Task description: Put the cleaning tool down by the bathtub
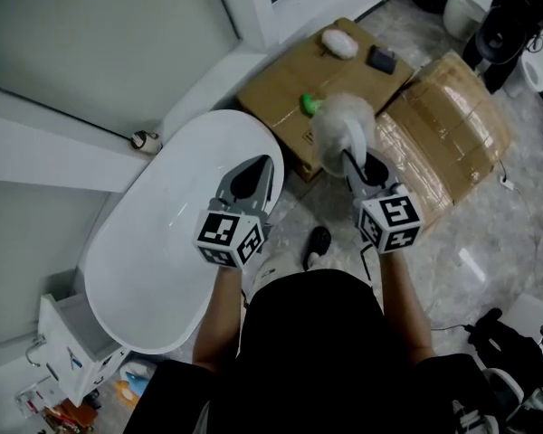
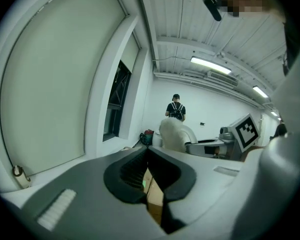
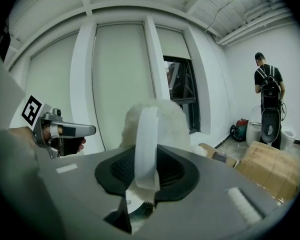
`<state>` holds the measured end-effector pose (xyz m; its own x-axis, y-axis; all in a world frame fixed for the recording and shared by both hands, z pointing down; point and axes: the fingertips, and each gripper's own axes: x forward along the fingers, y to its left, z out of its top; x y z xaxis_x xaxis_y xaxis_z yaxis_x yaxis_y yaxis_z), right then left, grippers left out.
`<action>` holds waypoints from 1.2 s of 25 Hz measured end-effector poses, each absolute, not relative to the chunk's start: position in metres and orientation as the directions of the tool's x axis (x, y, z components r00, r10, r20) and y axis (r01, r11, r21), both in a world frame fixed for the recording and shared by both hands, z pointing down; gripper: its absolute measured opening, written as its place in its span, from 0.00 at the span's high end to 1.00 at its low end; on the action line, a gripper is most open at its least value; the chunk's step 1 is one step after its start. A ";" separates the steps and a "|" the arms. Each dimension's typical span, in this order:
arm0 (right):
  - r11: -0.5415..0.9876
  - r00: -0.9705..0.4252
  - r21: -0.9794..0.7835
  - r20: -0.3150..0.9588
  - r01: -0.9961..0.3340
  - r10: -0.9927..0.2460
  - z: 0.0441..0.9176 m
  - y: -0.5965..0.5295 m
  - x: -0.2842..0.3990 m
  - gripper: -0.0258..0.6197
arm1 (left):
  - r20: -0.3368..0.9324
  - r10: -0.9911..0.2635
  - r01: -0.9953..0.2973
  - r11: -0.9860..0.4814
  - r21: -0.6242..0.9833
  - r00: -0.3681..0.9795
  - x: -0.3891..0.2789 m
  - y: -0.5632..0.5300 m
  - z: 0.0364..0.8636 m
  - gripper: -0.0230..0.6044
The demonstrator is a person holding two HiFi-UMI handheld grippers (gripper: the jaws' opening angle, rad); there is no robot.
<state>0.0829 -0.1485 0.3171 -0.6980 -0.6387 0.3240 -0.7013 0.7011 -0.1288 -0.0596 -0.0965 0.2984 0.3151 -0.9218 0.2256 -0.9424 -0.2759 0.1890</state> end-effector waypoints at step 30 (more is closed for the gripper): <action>0.808 -0.672 -0.076 0.604 -0.584 -0.429 0.461 -0.207 0.010 0.82 | 0.357 -0.859 -0.926 -0.300 0.229 0.367 -0.083 -0.170 0.388 0.97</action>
